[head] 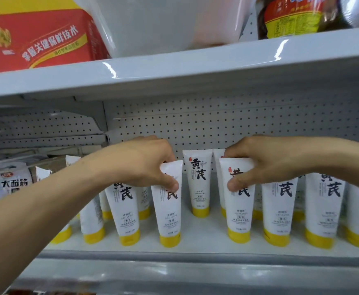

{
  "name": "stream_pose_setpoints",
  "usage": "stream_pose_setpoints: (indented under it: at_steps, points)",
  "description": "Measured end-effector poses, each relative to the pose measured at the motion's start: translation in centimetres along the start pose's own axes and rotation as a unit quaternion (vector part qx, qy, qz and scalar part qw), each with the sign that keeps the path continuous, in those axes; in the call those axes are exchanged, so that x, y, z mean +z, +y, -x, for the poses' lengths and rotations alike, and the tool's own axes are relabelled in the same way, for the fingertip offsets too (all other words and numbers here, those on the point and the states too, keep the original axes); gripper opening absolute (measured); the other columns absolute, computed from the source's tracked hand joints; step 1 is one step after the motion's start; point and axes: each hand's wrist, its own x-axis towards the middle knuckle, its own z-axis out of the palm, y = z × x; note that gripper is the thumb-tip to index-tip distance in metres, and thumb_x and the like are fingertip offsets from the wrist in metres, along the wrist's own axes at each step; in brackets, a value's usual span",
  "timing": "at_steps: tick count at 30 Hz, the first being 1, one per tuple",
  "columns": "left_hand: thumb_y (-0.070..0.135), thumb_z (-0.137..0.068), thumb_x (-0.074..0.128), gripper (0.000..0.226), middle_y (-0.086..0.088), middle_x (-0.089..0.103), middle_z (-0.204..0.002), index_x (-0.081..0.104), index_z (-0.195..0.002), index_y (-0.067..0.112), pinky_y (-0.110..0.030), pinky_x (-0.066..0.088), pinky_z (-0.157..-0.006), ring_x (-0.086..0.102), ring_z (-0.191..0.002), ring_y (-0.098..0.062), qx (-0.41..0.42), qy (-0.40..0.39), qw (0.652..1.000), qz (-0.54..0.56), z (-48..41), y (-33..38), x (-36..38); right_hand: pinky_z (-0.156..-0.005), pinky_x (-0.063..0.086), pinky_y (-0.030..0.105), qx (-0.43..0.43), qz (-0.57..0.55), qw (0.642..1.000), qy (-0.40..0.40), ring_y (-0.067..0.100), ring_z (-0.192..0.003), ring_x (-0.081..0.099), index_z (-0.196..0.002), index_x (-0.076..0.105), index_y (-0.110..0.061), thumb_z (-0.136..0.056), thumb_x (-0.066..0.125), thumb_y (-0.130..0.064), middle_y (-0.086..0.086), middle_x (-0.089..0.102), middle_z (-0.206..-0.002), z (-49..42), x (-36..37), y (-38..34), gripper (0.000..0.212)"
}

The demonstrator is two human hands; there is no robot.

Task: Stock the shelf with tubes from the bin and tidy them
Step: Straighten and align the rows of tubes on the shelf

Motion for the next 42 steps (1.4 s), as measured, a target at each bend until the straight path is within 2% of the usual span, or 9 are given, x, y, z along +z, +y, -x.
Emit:
stream_pose_setpoints:
  at_steps: [3, 7, 15, 22, 27, 30, 34, 38, 42]
  points:
    - [0.052, -0.08, 0.07, 0.023, 0.012, 0.068, -0.083, 0.068, -0.085, 0.03, -0.028, 0.049, -0.068, 0.06, -0.08, -0.008, 0.025, 0.01, 0.999, 0.031, -0.7, 0.5, 0.2, -0.069, 0.055, 0.024, -0.001, -0.003, 1.0, 0.001, -0.004, -0.073, 0.064, -0.086, 0.063, -0.032, -0.077, 0.073, -0.05, -0.021, 0.069, -0.082, -0.1, 0.4, 0.1, 0.023]
    - [0.044, -0.08, 0.073, 0.017, 0.015, 0.071, -0.081, 0.071, -0.087, 0.028, -0.031, 0.053, -0.075, 0.064, -0.078, -0.003, 0.069, 0.008, 0.989, 0.128, -1.7, 1.1, 0.4, -0.069, 0.056, 0.028, 0.0, -0.001, 1.0, 0.004, -0.001, -0.072, 0.064, -0.084, 0.065, -0.028, -0.076, 0.074, -0.047, -0.017, 0.07, -0.081, -0.2, 0.4, 0.1, 0.023]
    - [0.034, -0.077, 0.078, 0.018, 0.008, 0.075, -0.085, 0.076, -0.089, 0.021, -0.036, 0.054, -0.08, 0.068, -0.083, -0.013, 0.093, -0.013, 0.974, 0.207, -3.4, 1.8, 0.7, -0.067, 0.056, 0.029, -0.018, -0.014, 1.0, -0.002, 0.003, -0.073, 0.065, -0.087, 0.067, -0.023, -0.077, 0.075, -0.044, -0.012, 0.071, -0.084, -0.4, 0.2, 0.1, 0.024]
    - [0.033, -0.078, 0.079, 0.018, 0.007, 0.075, -0.086, 0.076, -0.09, 0.02, -0.031, 0.054, -0.077, 0.069, -0.081, -0.011, 0.096, -0.016, 0.97, 0.224, -3.7, 1.7, 0.9, -0.056, 0.05, 0.014, -0.014, -0.027, 1.0, -0.004, -0.001, -0.07, 0.065, -0.086, 0.066, -0.025, -0.078, 0.075, -0.044, -0.015, 0.071, -0.083, -0.4, 0.2, 0.3, 0.022]
    - [0.035, -0.077, 0.079, 0.017, 0.01, 0.075, -0.085, 0.076, -0.088, 0.023, -0.037, 0.055, -0.082, 0.068, -0.083, -0.012, 0.096, -0.014, 0.969, 0.229, -3.7, 1.8, 1.0, -0.062, 0.055, 0.022, -0.01, -0.028, 1.0, -0.007, 0.0, -0.07, 0.065, -0.086, 0.066, -0.026, -0.076, 0.075, -0.045, -0.016, 0.071, -0.082, -0.5, 0.3, 0.3, 0.023]
    - [0.035, -0.076, 0.079, 0.016, 0.01, 0.074, -0.082, 0.075, -0.086, 0.023, -0.034, 0.053, -0.078, 0.068, -0.081, -0.011, 0.096, -0.011, 0.969, 0.227, -3.8, 1.9, 1.0, -0.067, 0.057, 0.026, -0.012, -0.025, 1.0, -0.011, 0.0, -0.071, 0.066, -0.087, 0.067, -0.026, -0.077, 0.075, -0.045, -0.016, 0.071, -0.083, -0.5, 0.2, 0.4, 0.024]
    - [0.035, -0.077, 0.079, 0.018, 0.009, 0.074, -0.082, 0.075, -0.087, 0.021, -0.028, 0.053, -0.073, 0.068, -0.079, -0.011, 0.092, -0.011, 0.972, 0.217, -3.9, 1.9, 1.1, -0.066, 0.057, 0.025, -0.016, -0.017, 1.0, -0.013, -0.001, -0.071, 0.066, -0.086, 0.066, -0.027, -0.077, 0.075, -0.046, -0.016, 0.071, -0.083, -0.5, 0.2, 0.4, 0.023]
    - [0.041, -0.077, 0.078, 0.028, 0.011, 0.074, -0.092, 0.072, -0.099, 0.025, -0.036, 0.055, -0.088, 0.069, -0.089, -0.008, 0.089, -0.02, 0.97, 0.227, -3.3, 1.6, 0.4, -0.068, 0.057, 0.025, -0.03, -0.017, 0.999, 0.005, -0.001, -0.073, 0.065, -0.09, 0.064, -0.03, -0.079, 0.069, -0.054, -0.017, 0.07, -0.085, -0.4, -0.3, 0.3, 0.027]
    - [0.041, -0.087, 0.065, 0.028, 0.021, 0.069, -0.107, 0.066, -0.114, 0.034, -0.009, 0.046, -0.082, 0.062, -0.096, 0.011, 0.057, 0.054, 0.965, 0.251, -1.6, -0.1, -1.1, -0.076, 0.056, 0.028, -0.066, -0.041, 0.994, 0.076, -0.002, -0.081, 0.064, -0.098, 0.065, -0.033, -0.08, 0.062, -0.057, -0.017, 0.068, -0.088, -0.4, -1.3, 0.1, 0.03]
